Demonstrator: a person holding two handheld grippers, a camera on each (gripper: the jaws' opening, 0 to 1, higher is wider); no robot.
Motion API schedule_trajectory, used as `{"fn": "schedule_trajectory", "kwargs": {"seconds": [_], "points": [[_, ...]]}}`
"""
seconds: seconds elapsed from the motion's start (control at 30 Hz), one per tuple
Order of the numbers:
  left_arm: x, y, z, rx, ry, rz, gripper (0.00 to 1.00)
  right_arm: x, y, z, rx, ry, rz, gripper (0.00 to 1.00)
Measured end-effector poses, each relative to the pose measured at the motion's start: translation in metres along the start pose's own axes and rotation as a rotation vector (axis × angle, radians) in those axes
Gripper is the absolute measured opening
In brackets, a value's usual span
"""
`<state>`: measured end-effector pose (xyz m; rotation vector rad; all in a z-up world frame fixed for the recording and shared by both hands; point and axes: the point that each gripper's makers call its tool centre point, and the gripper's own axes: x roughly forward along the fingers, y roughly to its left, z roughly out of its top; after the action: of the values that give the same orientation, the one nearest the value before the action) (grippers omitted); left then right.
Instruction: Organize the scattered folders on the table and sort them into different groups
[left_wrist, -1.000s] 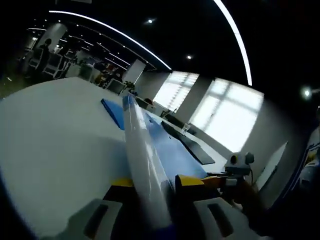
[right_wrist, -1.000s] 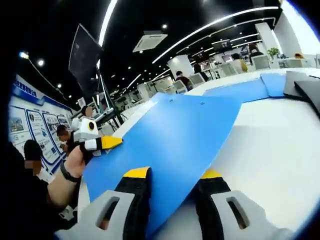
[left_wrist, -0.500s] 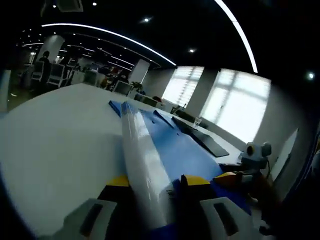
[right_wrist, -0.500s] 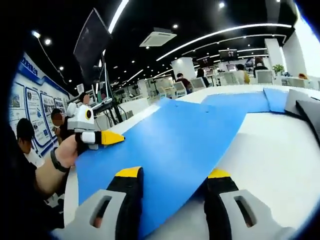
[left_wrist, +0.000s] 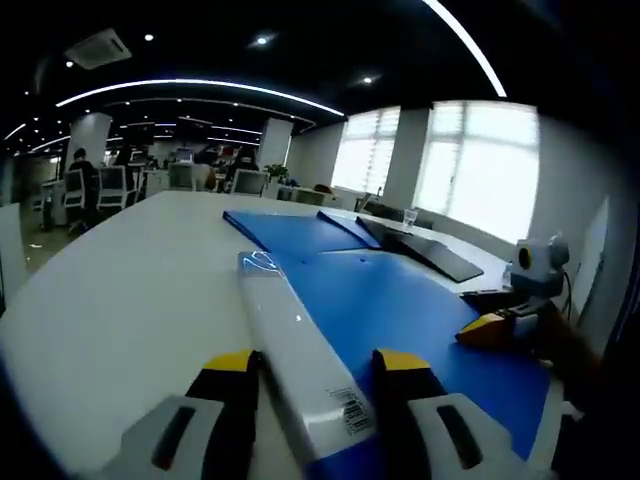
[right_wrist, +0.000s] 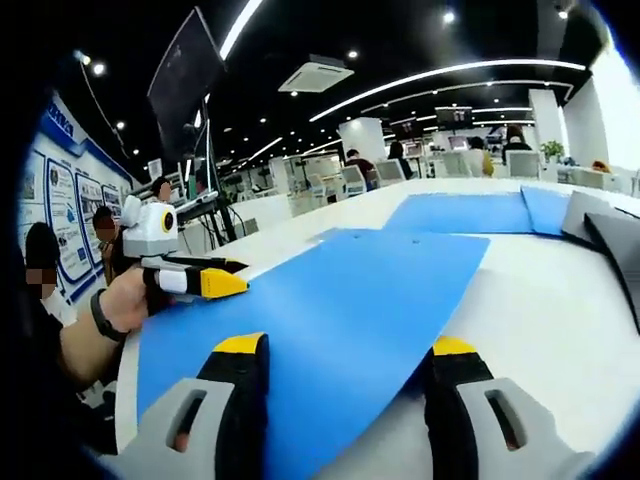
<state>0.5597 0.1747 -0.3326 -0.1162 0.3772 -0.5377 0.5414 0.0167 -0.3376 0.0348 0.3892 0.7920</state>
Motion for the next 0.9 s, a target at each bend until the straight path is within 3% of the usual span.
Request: {"fn": "schedule_trajectory", "kwargs": {"seconds": [0.1,0.27,0.37,0.6,0.77,0.9], "points": [[0.001,0.000,-0.001,0.006,0.002,0.000,0.50,0.000,0.000,-0.001,-0.016,0.003,-0.013,0.66],[0.003,0.002,-0.001,-0.005,0.004,-0.002,0.54,-0.001,-0.010,-0.001,-0.069,0.009,-0.074,0.79],[0.003,0.001,0.000,-0.019,-0.005,-0.008,0.54,-0.001,-0.005,0.009,-0.066,-0.048,-0.051,0.81],[0.004,0.003,0.001,-0.033,-0.013,-0.006,0.58,0.000,-0.005,0.007,-0.056,-0.040,-0.045,0.82],[0.006,0.004,0.001,-0.027,-0.014,0.003,0.68,0.001,-0.008,0.002,-0.097,-0.012,-0.065,0.92],[0.007,0.015,0.003,-0.010,-0.034,0.066,0.81,0.002,-0.006,0.001,-0.120,-0.009,-0.064,0.95]]}}
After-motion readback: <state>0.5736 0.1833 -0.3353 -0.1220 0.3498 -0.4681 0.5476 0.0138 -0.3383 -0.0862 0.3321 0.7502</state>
